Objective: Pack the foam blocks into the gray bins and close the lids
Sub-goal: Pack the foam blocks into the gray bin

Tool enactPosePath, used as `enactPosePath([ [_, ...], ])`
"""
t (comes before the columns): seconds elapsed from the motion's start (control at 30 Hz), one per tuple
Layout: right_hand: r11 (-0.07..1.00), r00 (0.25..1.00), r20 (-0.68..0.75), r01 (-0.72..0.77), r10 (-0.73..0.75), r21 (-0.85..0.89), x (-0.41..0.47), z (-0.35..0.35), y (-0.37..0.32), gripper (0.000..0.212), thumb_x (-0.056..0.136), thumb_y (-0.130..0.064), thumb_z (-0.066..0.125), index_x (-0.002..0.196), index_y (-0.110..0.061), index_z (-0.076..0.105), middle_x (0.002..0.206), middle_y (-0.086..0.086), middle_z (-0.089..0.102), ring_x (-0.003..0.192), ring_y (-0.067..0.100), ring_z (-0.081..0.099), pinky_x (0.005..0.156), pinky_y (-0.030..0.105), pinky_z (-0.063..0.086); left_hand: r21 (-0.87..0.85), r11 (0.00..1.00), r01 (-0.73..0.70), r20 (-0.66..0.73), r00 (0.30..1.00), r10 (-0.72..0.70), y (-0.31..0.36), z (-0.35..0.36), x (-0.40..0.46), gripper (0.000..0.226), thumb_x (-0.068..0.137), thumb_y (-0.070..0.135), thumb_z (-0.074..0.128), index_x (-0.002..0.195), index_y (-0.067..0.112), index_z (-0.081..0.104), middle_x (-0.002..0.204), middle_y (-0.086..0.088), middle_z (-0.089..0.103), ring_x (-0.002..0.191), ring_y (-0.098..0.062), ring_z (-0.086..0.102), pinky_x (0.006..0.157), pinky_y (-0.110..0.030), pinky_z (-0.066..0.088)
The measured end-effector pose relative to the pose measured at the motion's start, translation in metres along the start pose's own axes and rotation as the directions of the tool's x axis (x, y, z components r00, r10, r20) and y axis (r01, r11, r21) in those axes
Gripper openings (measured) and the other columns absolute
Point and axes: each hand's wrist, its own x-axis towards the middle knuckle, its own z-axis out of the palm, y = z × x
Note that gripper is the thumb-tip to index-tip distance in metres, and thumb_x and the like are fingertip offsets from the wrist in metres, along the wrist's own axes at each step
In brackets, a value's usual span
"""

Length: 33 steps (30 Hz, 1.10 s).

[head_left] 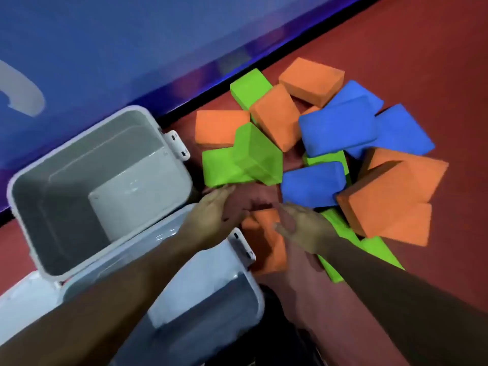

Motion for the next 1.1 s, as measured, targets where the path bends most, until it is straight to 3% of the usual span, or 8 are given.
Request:
enactPosePath([
  [0.1,1.0,1.0,-0.001,-0.022,0.022,0.003,0.039,0.036,0.025,0.079,0.092,-0.069,0.048,0.157,-0.027,0.034,0.163,0.0,0.035,0.148,0.018,0.037,0.119,0.033,0.03,-0.123,0.991,0.053,0.029,0.998,-0.049,-0.02,0.041,0.043,0.08,0.088,0.059,0.064,0.152,0.015,0.041,0.15,-0.008,0.049,0.137,-0.02,0.046,0.113,-0.026,0.032],
  [0.27,0.998,0.998,0.022,-0.061,0.061,0.011,0.108,0.095,0.051,0.076,0.092,-0.069,0.05,0.156,-0.032,0.035,0.162,-0.003,0.035,0.146,0.023,0.038,0.117,0.04,0.035,-0.334,0.922,0.197,-0.024,0.976,-0.218,-0.044,0.085,0.119,0.095,0.084,0.063,0.067,0.156,0.015,0.03,0.157,-0.008,0.039,0.143,-0.022,0.04,0.118,-0.042,0.035],
  [0.43,0.998,0.998,0.034,-0.053,0.052,0.033,0.169,0.14,0.068,0.069,0.09,-0.073,0.049,0.15,-0.04,0.042,0.157,-0.008,0.039,0.142,0.025,0.04,0.113,0.043,0.039,-0.535,0.785,0.312,-0.103,0.898,-0.427,-0.065,0.1,0.185,0.11,0.076,0.078,0.064,0.158,0.018,0.021,0.158,-0.006,0.037,0.144,-0.022,0.039,0.119,-0.038,0.031],
  [0.57,0.996,0.998,0.046,-0.053,0.05,0.073,0.191,0.164,0.077,0.066,0.088,-0.076,0.05,0.142,-0.039,0.053,0.155,-0.007,0.04,0.14,0.025,0.042,0.117,0.041,0.033,-0.633,0.705,0.319,-0.133,0.853,-0.505,-0.07,0.11,0.214,0.111,0.072,0.082,0.064,0.155,0.018,0.03,0.148,0.001,0.049,0.134,-0.022,0.049,0.113,-0.035,0.037],
  [0.7,0.997,0.996,0.049,-0.076,0.075,0.015,0.194,0.172,0.08,0.066,0.081,-0.082,0.051,0.124,-0.032,0.057,0.136,-0.004,0.054,0.126,0.023,0.052,0.109,0.039,0.033,-0.752,0.594,0.286,-0.076,0.857,-0.51,-0.075,0.109,0.227,0.124,0.046,0.091,0.071,0.142,0.017,0.052,0.13,0.006,0.065,0.117,-0.018,0.062,0.104,-0.043,0.051],
  [0.77,0.996,0.995,0.052,-0.091,0.09,0.013,0.195,0.17,0.082,0.063,0.078,-0.082,0.057,0.11,-0.028,0.053,0.123,-0.002,0.061,0.116,0.024,0.058,0.1,0.037,0.038,-0.796,0.547,0.258,-0.055,0.87,-0.491,-0.073,0.106,0.233,0.11,0.048,0.082,0.078,0.134,0.016,0.06,0.119,0.007,0.071,0.107,-0.013,0.068,0.098,-0.038,0.055],
  [0.87,0.99,0.981,0.143,-0.136,0.129,0.04,0.192,0.16,0.083,0.061,0.076,-0.079,0.064,0.103,-0.027,0.048,0.106,0.0,0.064,0.101,0.025,0.06,0.082,0.032,0.041,-0.818,0.541,0.194,-0.087,0.889,-0.45,-0.068,0.104,0.23,0.065,0.069,0.058,0.084,0.113,0.012,0.071,0.099,0.006,0.077,0.087,-0.008,0.073,0.083,-0.031,0.06],
  [1.1,0.981,0.982,0.144,-0.141,0.121,0.135,0.163,0.122,0.077,0.062,0.072,-0.074,0.073,0.097,-0.021,0.053,0.092,-0.003,0.06,0.09,0.022,0.061,0.078,0.034,0.048,-0.85,0.517,0.1,-0.14,0.903,-0.405,-0.057,0.081,0.18,0.039,0.076,0.048,0.083,0.096,0.015,0.077,0.092,0.004,0.079,0.085,-0.014,0.074,0.084,-0.039,0.06],
])
